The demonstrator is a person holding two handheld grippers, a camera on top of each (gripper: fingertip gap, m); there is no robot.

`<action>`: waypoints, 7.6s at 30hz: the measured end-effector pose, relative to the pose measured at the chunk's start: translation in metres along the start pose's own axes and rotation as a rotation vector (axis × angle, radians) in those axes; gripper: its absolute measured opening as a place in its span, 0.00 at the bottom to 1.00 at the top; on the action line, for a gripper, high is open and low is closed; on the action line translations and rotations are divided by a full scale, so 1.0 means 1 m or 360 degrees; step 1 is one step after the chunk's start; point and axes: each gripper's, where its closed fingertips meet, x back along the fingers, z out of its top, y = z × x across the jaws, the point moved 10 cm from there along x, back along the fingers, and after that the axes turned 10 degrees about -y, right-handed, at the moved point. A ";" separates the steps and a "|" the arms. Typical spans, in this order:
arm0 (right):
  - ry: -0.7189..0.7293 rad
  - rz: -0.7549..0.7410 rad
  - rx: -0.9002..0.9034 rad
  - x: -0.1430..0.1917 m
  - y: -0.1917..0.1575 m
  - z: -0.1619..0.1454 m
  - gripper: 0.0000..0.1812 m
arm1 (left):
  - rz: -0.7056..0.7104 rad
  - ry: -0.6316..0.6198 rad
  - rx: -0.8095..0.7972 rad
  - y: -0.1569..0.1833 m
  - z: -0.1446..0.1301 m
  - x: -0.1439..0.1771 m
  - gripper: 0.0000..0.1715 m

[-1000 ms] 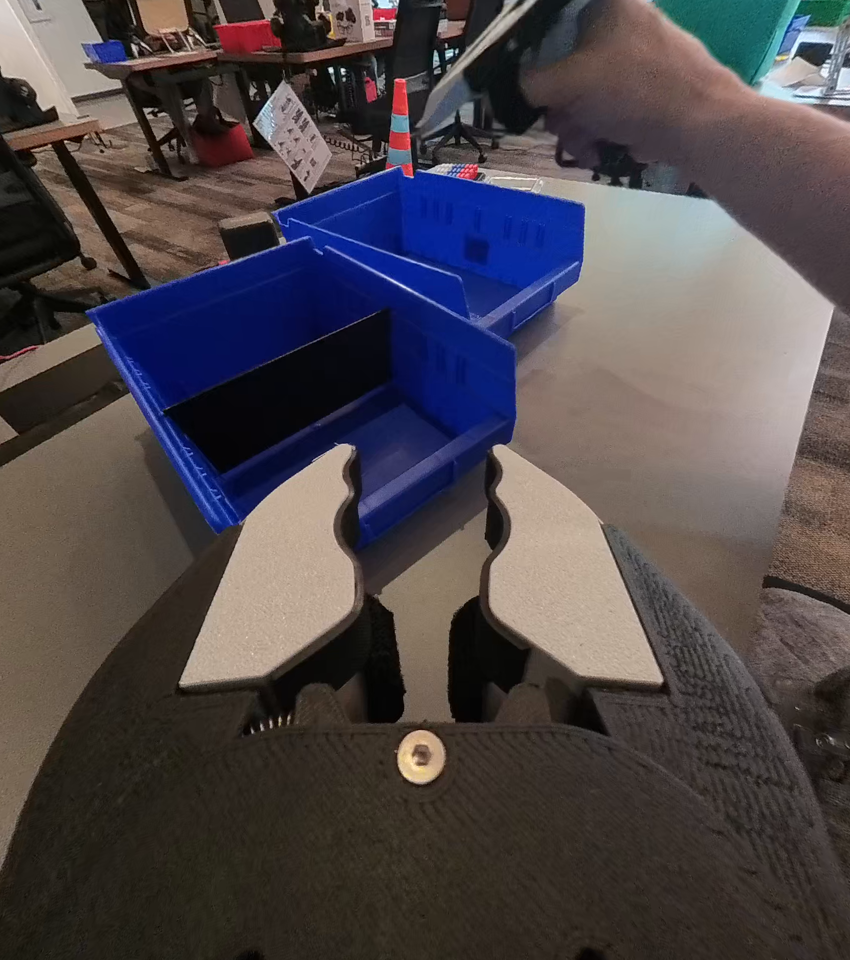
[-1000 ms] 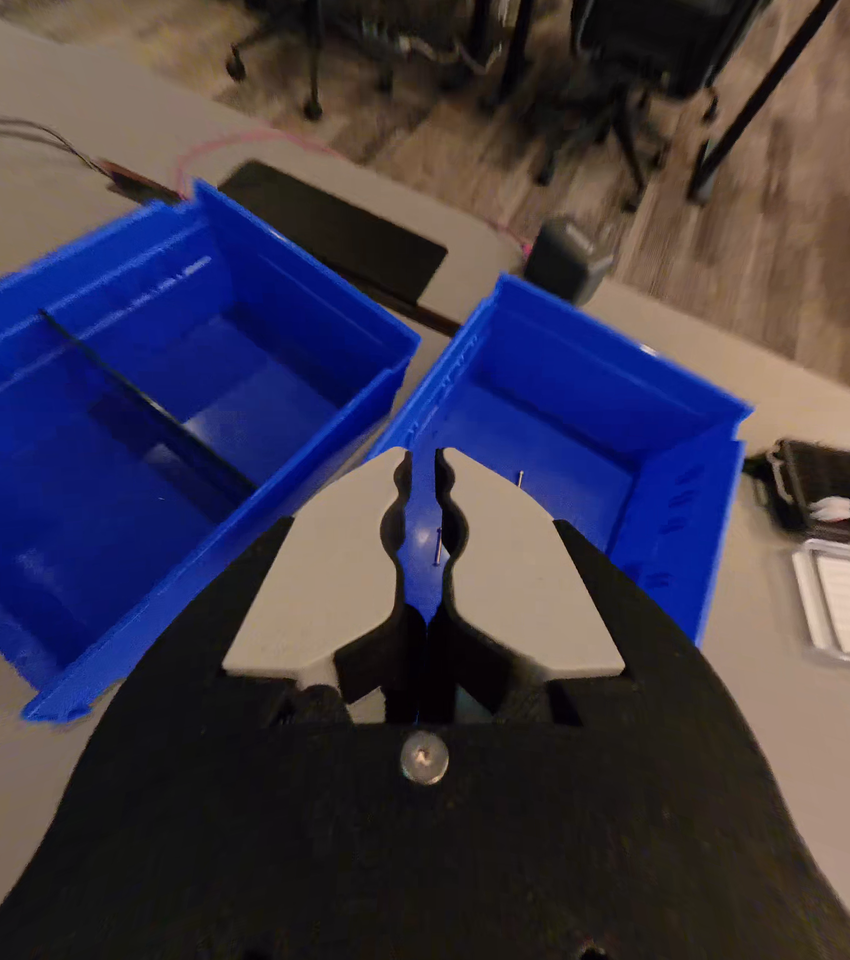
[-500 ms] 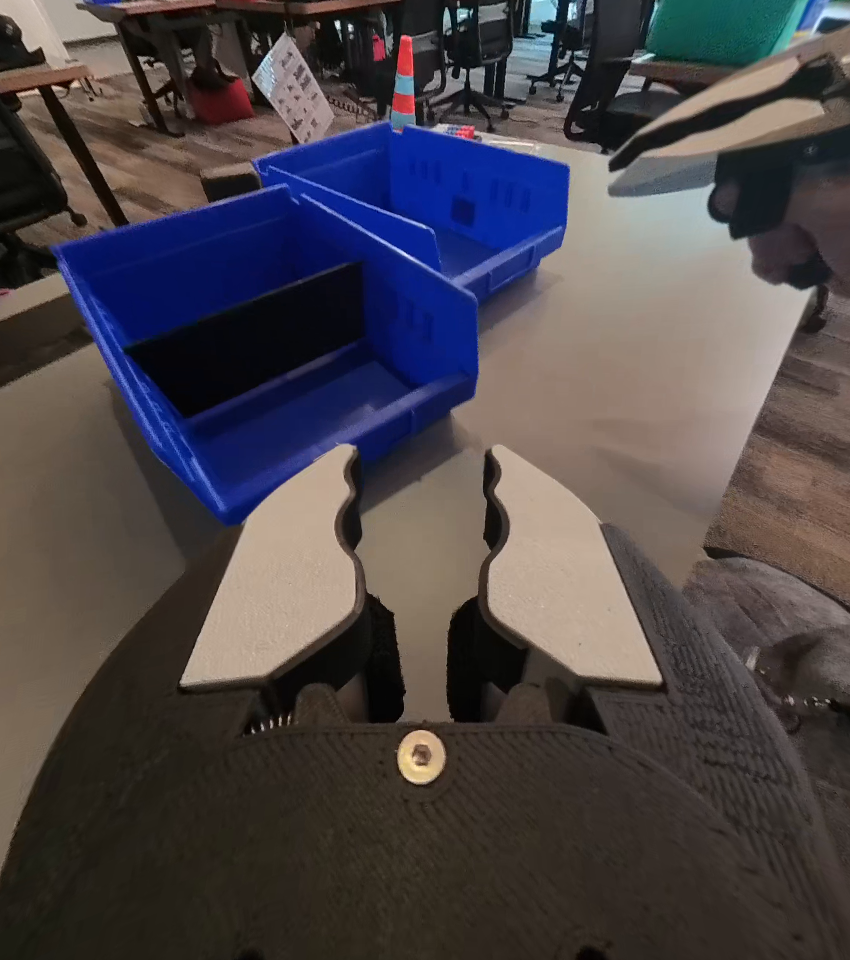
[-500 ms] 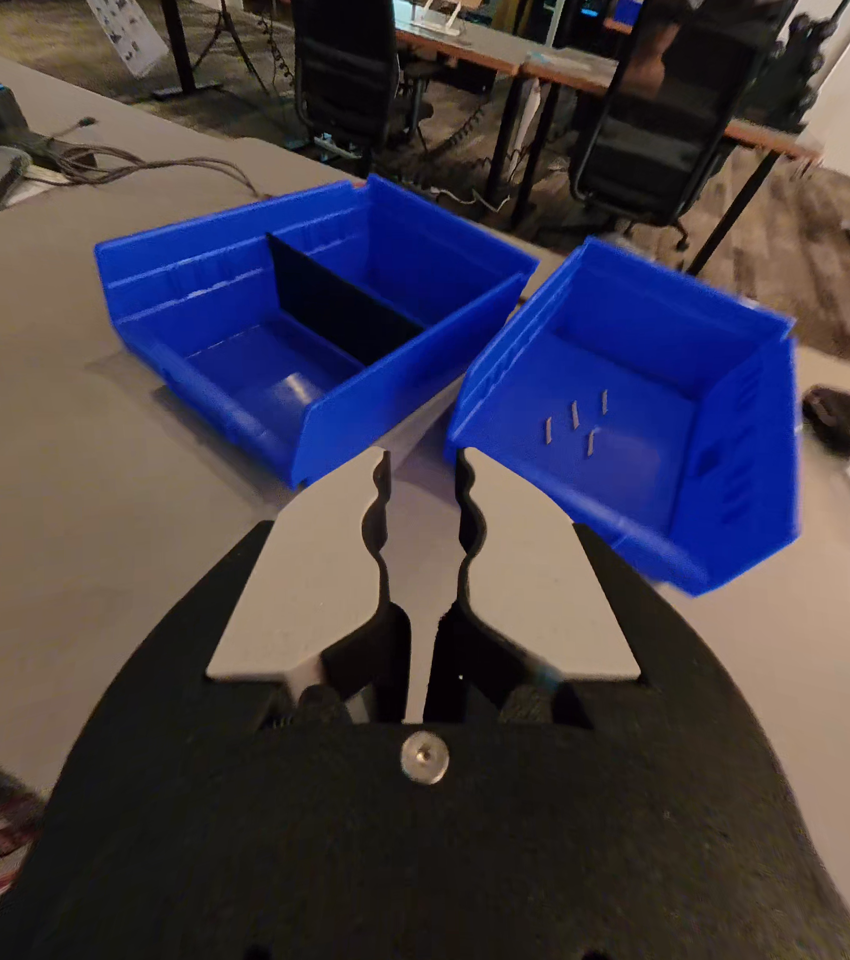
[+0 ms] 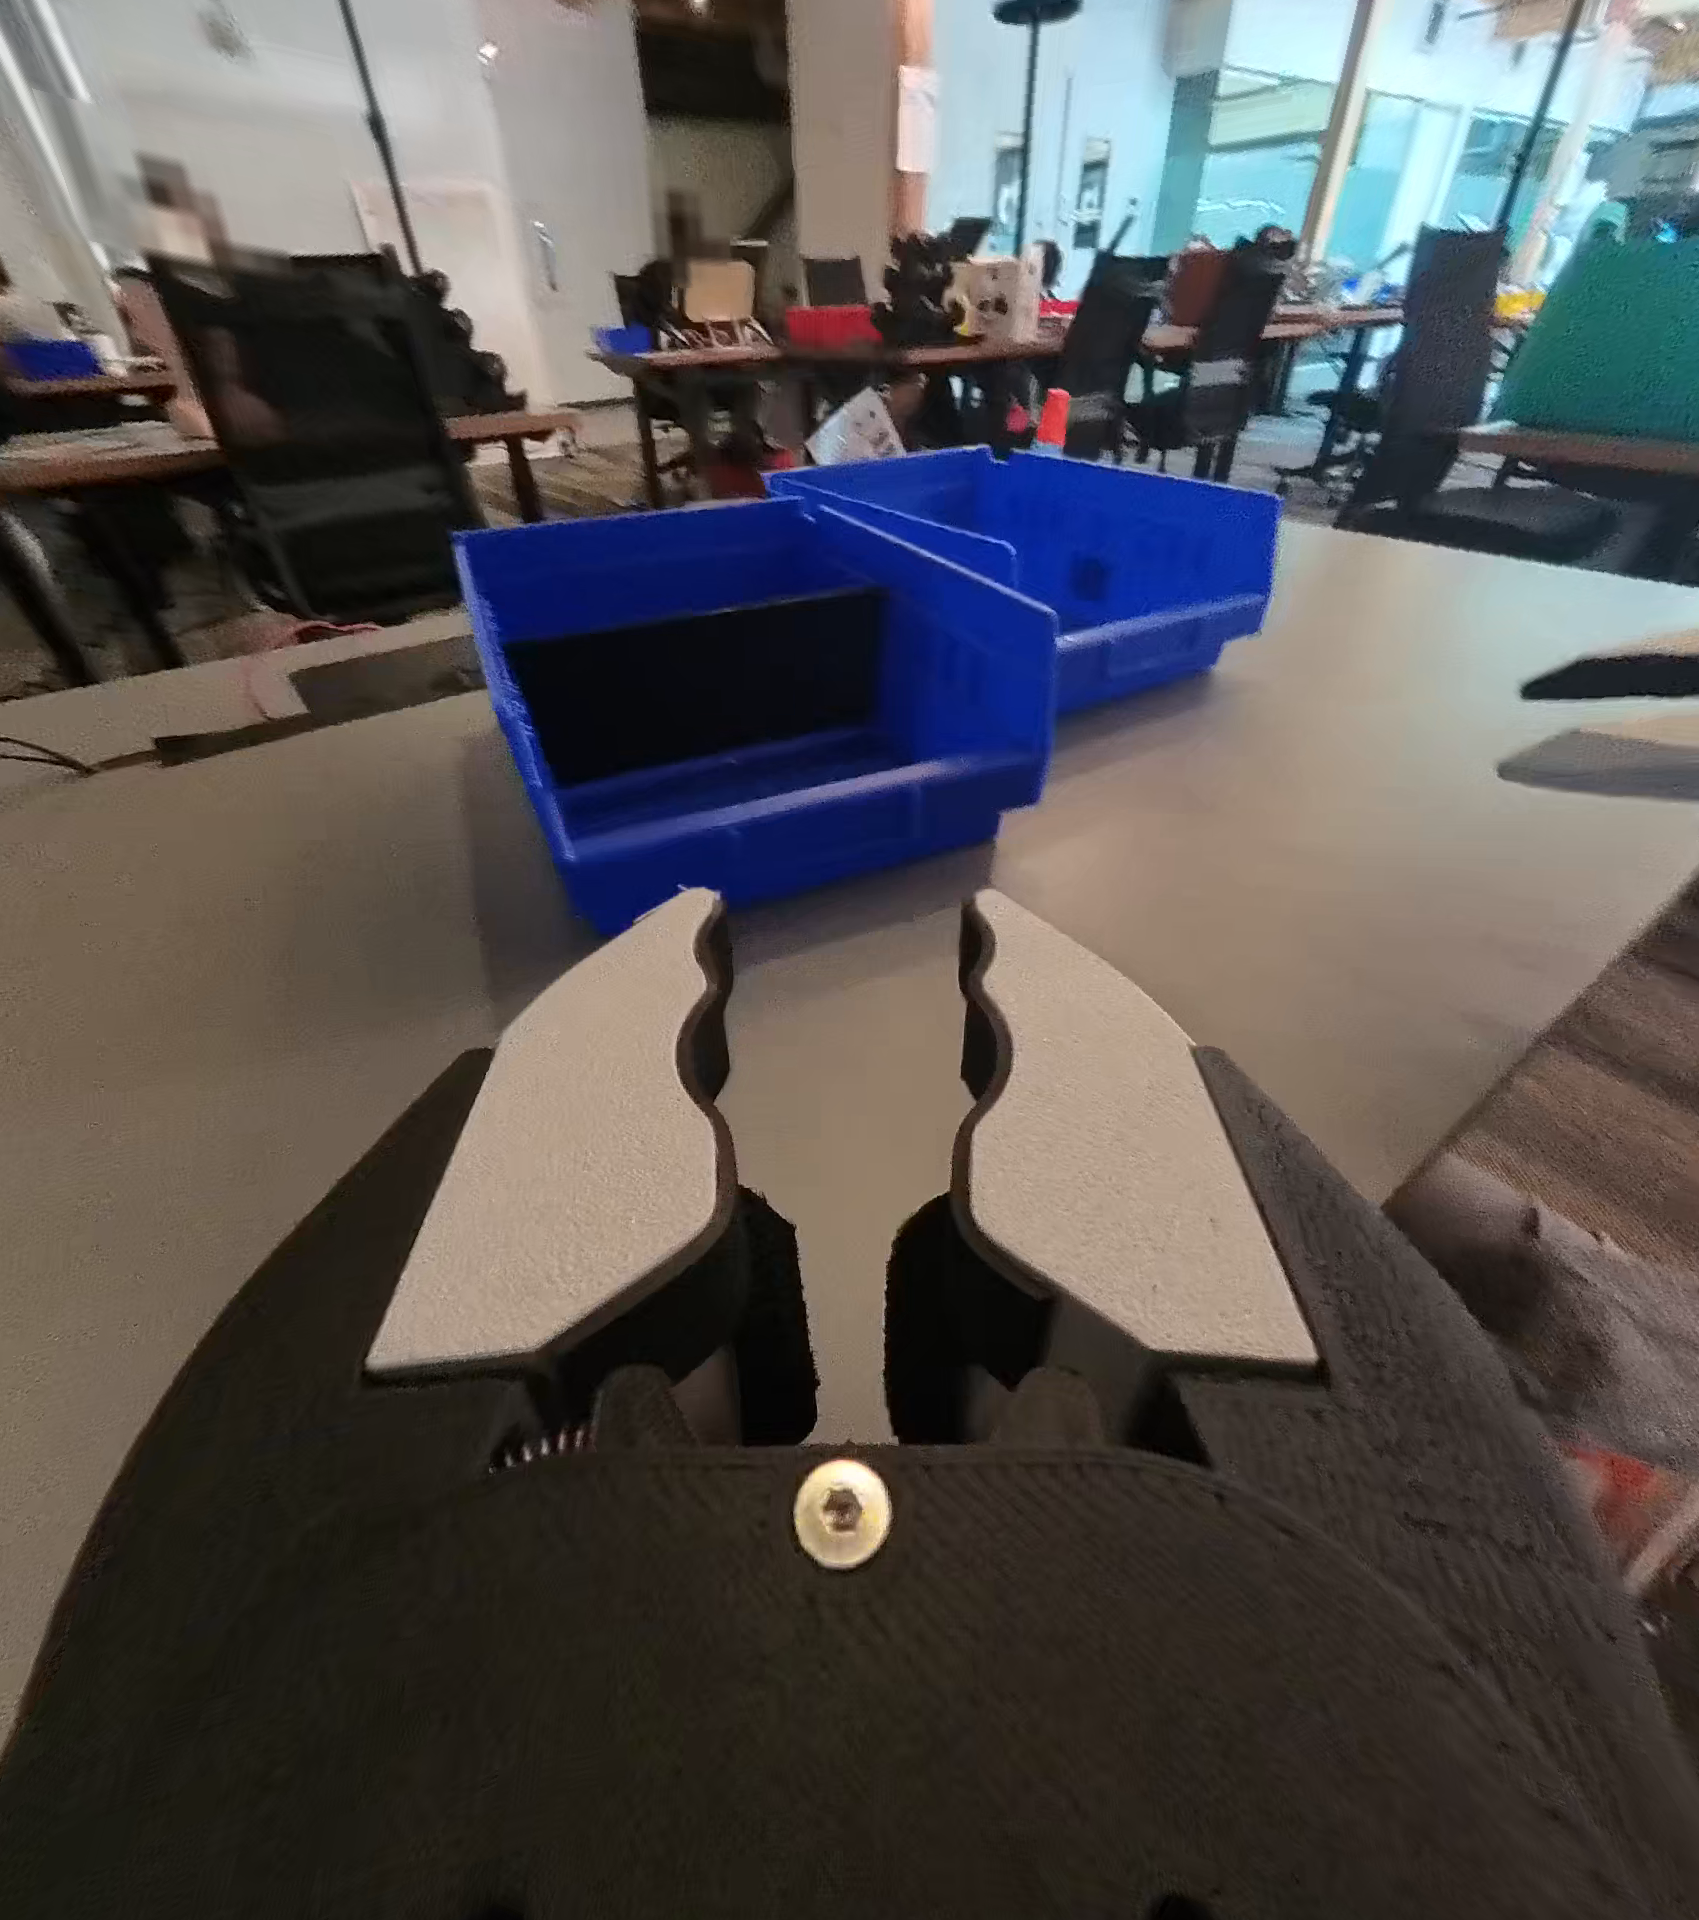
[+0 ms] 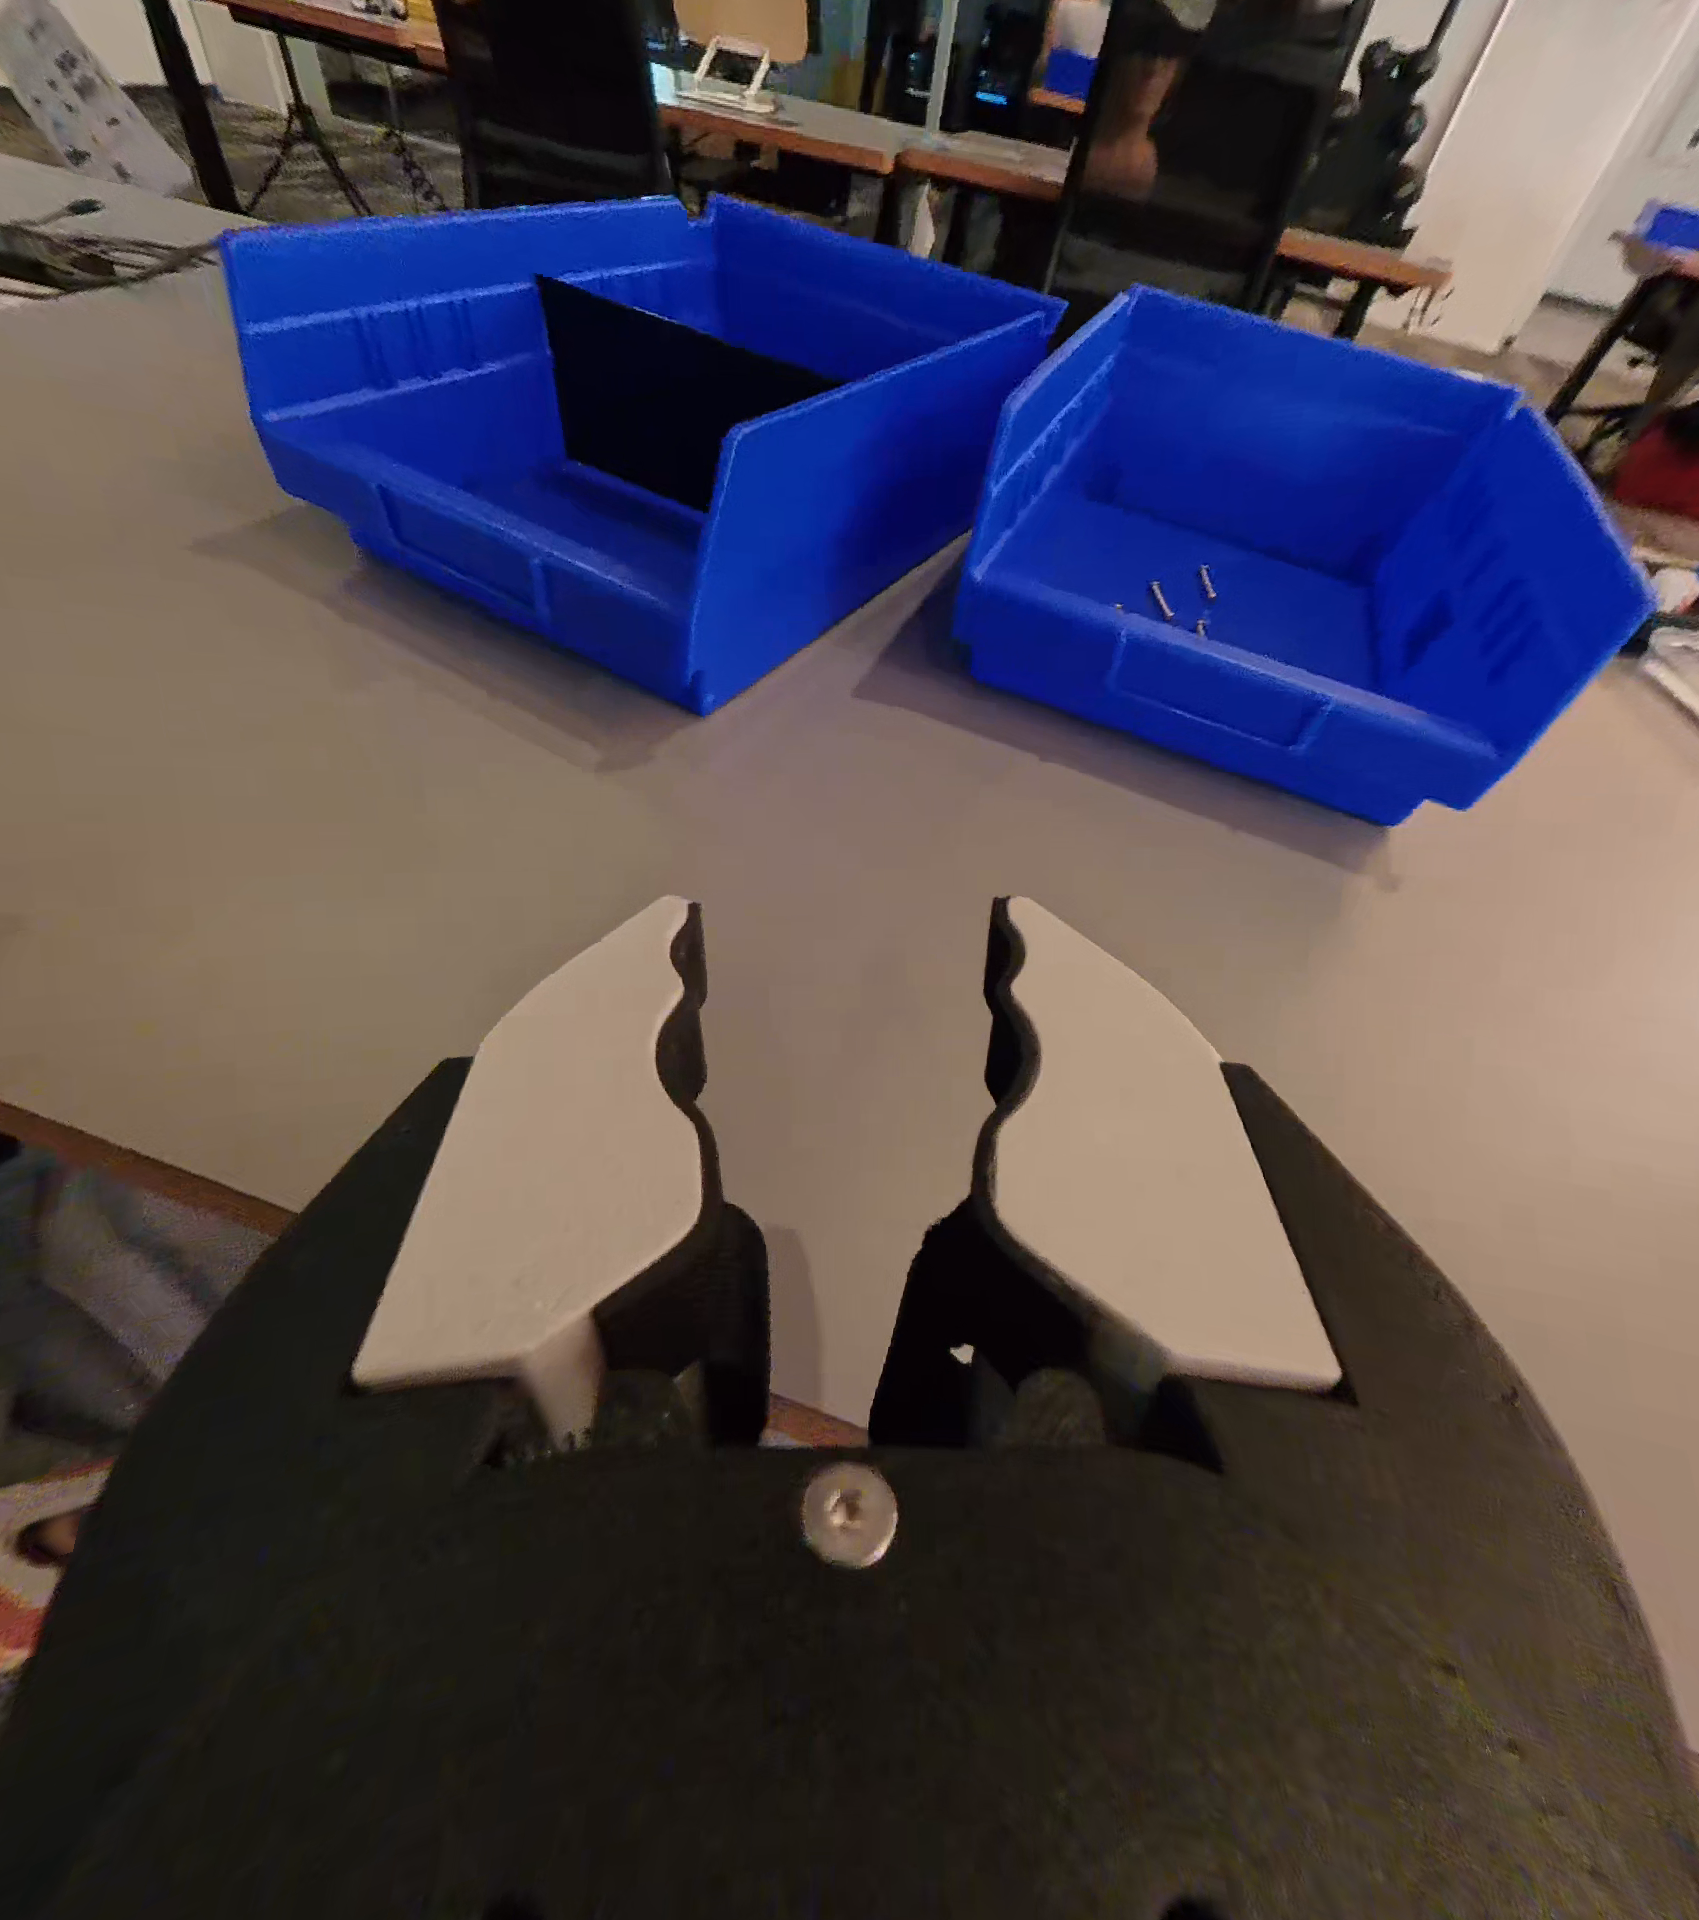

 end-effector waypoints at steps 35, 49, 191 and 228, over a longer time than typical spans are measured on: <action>-0.0062 0.0218 -0.0094 -0.080 0.013 0.021 0.31 | 0.0360 -0.0134 0.0145 -0.042 0.003 -0.091 0.61; -0.0055 0.0257 -0.0091 -0.090 -0.013 0.029 0.30 | 0.0376 -0.0111 0.0150 -0.045 -0.005 -0.091 0.60; -0.0091 0.0010 -0.0188 -0.133 -0.011 0.070 0.02 | 0.0560 0.0148 0.0137 -0.051 0.023 -0.049 0.53; -0.0099 -0.0047 -0.0325 0.040 -0.027 -0.019 0.02 | 0.0647 0.0033 0.0155 -0.056 0.016 -0.014 0.53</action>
